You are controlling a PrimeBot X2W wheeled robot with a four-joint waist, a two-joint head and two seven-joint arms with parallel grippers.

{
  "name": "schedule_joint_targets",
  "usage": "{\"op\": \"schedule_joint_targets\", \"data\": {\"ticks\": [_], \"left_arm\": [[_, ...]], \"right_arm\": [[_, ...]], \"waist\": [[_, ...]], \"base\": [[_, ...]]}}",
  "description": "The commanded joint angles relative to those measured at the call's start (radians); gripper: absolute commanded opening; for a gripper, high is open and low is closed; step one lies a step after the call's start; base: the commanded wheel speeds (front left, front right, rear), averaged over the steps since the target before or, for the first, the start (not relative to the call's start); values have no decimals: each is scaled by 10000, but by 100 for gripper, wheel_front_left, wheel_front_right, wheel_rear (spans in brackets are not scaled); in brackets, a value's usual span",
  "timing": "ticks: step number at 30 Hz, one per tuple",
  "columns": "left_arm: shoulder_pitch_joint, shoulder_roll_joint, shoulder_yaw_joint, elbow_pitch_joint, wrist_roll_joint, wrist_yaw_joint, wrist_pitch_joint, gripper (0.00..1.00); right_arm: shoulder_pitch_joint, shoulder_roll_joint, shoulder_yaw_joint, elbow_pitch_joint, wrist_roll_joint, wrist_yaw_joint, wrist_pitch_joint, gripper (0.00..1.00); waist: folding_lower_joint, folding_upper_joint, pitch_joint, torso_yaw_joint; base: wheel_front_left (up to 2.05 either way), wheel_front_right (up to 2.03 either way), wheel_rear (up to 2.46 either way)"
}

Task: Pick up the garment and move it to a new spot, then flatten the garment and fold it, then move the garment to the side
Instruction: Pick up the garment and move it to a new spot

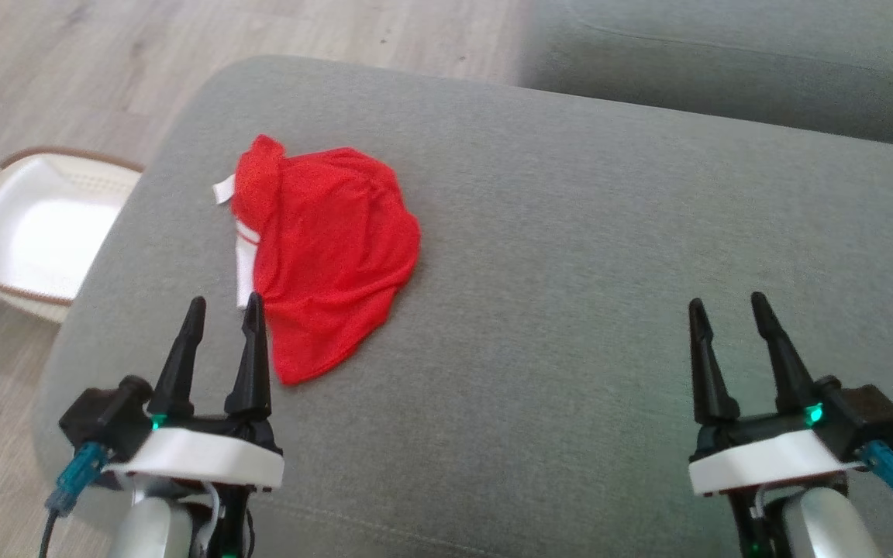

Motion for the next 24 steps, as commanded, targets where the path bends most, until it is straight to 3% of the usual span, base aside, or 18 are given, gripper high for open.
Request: {"op": "schedule_joint_targets", "data": {"ticks": [1,10,18,24], "left_arm": [[-401,56,315,-282,108,3,-53,100],[-381,56,482,-124,281,-81,-53,100],[-840,63,829,438,530,-191,-53,100],[-2252,517,967,1743,1098,-307,-53,100]], "right_arm": [[-451,-45,346,-251,85,-7,-107,100],[-516,-45,597,-192,282,-7,-107,100],[-925,-45,741,-149,122,-7,-107,100],[-1415,-45,401,-376,-233,-7,-107,100]], "waist": [[0,-1,-14,307],[0,-1,48,679],[0,-1,641,325],[0,-1,1644,-90]], "base": [[0,0,0],[0,0,0],[0,0,0],[0,0,0]]}}
